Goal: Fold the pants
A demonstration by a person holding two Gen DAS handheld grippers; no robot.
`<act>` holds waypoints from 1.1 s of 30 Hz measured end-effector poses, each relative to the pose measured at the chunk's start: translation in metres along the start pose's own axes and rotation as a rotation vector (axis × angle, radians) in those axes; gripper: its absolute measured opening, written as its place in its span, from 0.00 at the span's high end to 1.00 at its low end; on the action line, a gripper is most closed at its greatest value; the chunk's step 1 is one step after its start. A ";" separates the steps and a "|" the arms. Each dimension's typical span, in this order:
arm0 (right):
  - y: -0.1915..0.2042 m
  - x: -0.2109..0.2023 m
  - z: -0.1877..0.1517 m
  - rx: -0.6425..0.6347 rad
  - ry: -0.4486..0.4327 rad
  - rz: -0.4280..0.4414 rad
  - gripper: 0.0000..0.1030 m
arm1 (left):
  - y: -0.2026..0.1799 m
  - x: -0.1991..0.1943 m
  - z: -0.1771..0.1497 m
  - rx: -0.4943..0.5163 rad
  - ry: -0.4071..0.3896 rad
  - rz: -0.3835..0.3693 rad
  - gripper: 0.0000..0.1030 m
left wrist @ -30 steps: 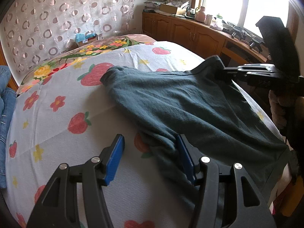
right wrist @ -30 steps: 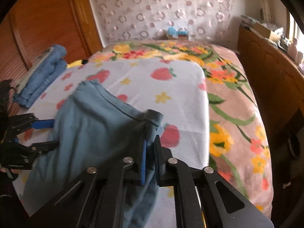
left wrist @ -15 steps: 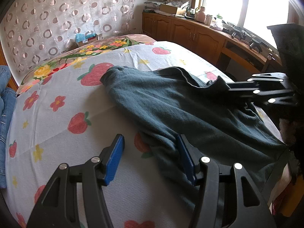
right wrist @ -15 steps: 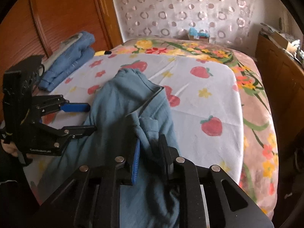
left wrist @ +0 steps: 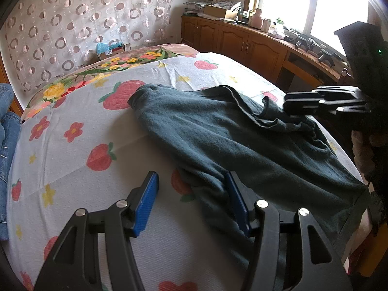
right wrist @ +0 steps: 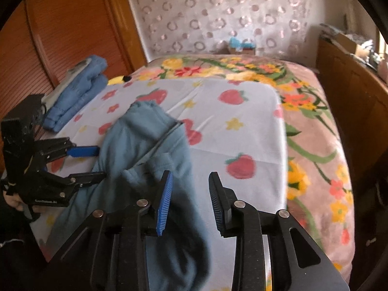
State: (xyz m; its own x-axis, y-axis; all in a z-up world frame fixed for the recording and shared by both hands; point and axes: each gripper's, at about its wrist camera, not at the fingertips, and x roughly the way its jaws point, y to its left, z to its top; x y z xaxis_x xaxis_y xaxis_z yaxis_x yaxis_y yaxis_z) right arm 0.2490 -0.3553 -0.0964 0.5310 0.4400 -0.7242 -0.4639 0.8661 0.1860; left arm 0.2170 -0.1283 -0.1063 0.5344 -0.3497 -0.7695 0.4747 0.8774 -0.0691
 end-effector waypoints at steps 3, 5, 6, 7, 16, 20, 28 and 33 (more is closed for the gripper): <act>0.007 0.009 0.001 -0.021 0.024 0.028 0.70 | 0.000 0.000 0.000 0.000 0.000 0.000 0.45; 0.009 0.015 0.001 -0.027 0.045 0.026 0.71 | 0.000 0.000 0.000 0.000 0.000 0.000 0.45; 0.010 0.016 0.001 -0.028 0.048 0.028 0.77 | 0.000 0.000 0.000 0.000 0.000 0.000 0.45; 0.009 0.015 0.001 -0.030 0.041 0.036 0.87 | 0.001 -0.001 0.000 0.000 0.000 0.000 0.45; -0.041 -0.010 0.008 0.103 -0.066 -0.296 0.95 | 0.000 0.000 0.000 0.000 0.000 0.000 0.45; -0.048 -0.015 0.003 0.126 -0.065 -0.262 0.81 | 0.000 0.000 0.000 0.000 0.000 0.000 0.45; 0.009 -0.006 0.000 -0.002 -0.018 -0.081 0.80 | 0.000 0.000 0.000 0.000 0.000 0.000 0.45; 0.040 0.011 -0.004 -0.080 0.032 -0.010 0.73 | 0.000 0.000 0.000 0.000 0.000 0.000 0.45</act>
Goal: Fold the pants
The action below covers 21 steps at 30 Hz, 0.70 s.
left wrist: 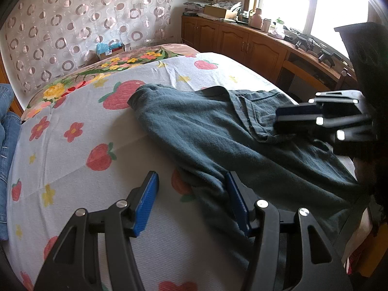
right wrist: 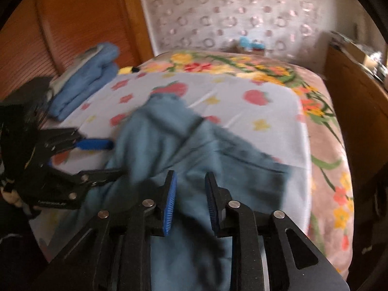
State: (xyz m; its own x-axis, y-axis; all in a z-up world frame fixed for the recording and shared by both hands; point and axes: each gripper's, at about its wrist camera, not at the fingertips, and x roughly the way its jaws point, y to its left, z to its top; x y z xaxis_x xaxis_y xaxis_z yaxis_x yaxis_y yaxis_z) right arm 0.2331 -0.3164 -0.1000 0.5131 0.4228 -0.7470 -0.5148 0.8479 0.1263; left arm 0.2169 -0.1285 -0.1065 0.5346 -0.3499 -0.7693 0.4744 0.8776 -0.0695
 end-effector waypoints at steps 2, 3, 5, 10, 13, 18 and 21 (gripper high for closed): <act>0.007 0.003 -0.001 -0.011 0.010 0.008 0.71 | 0.000 0.000 0.000 0.000 0.000 0.000 0.45; 0.008 0.005 -0.001 -0.015 0.014 0.007 0.70 | 0.000 0.000 0.000 0.000 0.000 0.000 0.45; 0.010 0.007 0.000 -0.023 0.024 0.009 0.69 | 0.000 0.000 0.000 0.000 0.000 0.000 0.45; 0.013 0.011 0.000 -0.050 0.048 0.015 0.65 | 0.000 -0.001 0.000 0.000 0.000 0.000 0.44; 0.012 0.015 -0.001 -0.056 0.067 0.003 0.64 | 0.000 0.000 0.000 0.000 0.000 0.000 0.44; 0.005 0.015 0.000 -0.038 0.057 0.005 0.88 | 0.000 0.000 0.000 0.000 0.000 0.000 0.44; -0.002 0.006 0.002 -0.019 0.012 -0.002 0.96 | 0.000 0.000 0.000 0.000 0.000 0.000 0.44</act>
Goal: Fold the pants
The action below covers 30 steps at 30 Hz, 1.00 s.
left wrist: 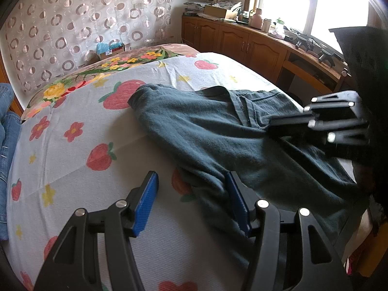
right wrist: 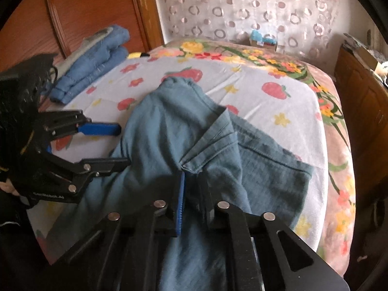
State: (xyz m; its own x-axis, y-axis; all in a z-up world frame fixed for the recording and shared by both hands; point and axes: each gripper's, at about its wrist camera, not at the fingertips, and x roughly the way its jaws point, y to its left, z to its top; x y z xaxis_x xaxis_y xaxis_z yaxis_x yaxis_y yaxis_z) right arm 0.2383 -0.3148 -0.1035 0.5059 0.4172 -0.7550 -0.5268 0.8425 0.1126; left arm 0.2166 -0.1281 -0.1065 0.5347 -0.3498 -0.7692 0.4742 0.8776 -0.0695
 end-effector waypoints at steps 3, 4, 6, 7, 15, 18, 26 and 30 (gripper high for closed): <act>-0.016 -0.013 0.003 0.041 -0.054 -0.041 0.98 | 0.000 0.000 0.000 0.000 0.000 0.000 0.44; -0.021 -0.016 0.005 0.055 -0.060 -0.047 0.98 | 0.000 0.000 0.000 0.000 0.000 0.000 0.44; -0.032 -0.022 0.005 0.074 -0.076 -0.074 0.99 | 0.000 0.000 0.000 0.000 0.000 0.000 0.44; -0.036 -0.024 0.005 0.082 -0.078 -0.076 0.99 | 0.000 0.000 0.000 0.000 0.000 0.000 0.44; -0.024 -0.019 0.001 0.051 -0.042 -0.033 0.91 | 0.000 0.000 0.000 0.000 0.000 0.000 0.44; -0.007 -0.012 -0.002 0.000 -0.011 0.003 0.72 | 0.000 0.000 0.000 0.000 0.000 0.000 0.44; 0.011 0.012 -0.004 -0.074 0.059 0.006 0.71 | 0.000 0.000 0.000 0.000 0.000 0.000 0.44; 0.013 0.017 -0.001 -0.097 0.061 -0.018 0.71 | 0.000 0.000 0.000 0.000 0.000 0.000 0.44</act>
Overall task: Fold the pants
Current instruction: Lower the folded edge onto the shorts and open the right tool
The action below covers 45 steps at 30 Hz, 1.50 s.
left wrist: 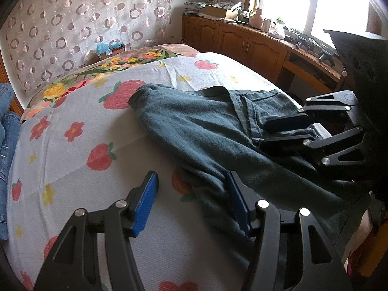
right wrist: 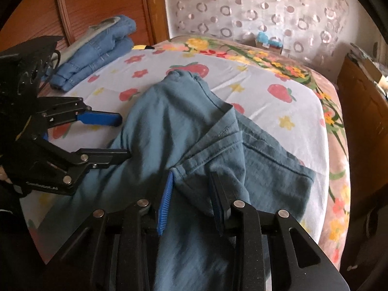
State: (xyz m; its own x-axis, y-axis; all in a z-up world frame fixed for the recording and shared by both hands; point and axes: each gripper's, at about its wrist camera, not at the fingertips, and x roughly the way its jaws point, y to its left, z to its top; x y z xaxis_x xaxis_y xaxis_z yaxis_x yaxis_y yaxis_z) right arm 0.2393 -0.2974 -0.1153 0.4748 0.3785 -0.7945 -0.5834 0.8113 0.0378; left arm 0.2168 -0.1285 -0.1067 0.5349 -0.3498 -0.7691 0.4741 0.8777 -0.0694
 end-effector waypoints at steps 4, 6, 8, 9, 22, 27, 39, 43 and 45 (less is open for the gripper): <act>0.008 0.005 0.002 -0.041 0.009 -0.018 0.71 | 0.000 -0.001 0.000 0.000 0.000 0.000 0.44; 0.010 0.006 0.003 -0.051 0.011 -0.024 0.71 | 0.000 0.000 0.000 -0.001 0.000 0.000 0.44; 0.010 0.006 0.003 -0.058 0.013 -0.028 0.71 | 0.000 0.000 0.000 0.000 0.000 0.000 0.44; 0.011 0.006 0.003 -0.062 0.011 -0.029 0.77 | 0.000 0.000 0.000 0.000 0.000 0.000 0.44; -0.039 -0.022 0.004 0.088 -0.086 -0.074 0.98 | 0.000 0.000 0.000 0.000 0.000 0.000 0.43; -0.071 -0.026 0.002 0.163 -0.101 -0.141 0.98 | 0.000 0.000 0.000 0.000 0.000 0.000 0.43; -0.095 -0.024 -0.007 0.219 -0.087 -0.234 0.99 | 0.002 -0.001 0.000 0.000 -0.001 0.003 0.43; -0.098 -0.024 -0.010 0.244 -0.087 -0.228 0.99 | 0.003 -0.008 -0.003 0.006 -0.010 0.023 0.43; -0.098 -0.029 -0.011 0.258 -0.097 -0.220 0.91 | 0.003 -0.014 -0.004 0.007 -0.011 0.032 0.43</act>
State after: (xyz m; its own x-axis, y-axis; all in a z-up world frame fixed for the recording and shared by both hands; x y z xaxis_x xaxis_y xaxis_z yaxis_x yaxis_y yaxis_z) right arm 0.2756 -0.3925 -0.1028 0.6379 0.2126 -0.7402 -0.2804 0.9593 0.0338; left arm 0.2075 -0.1196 -0.0988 0.5576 -0.3257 -0.7636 0.4615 0.8862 -0.0410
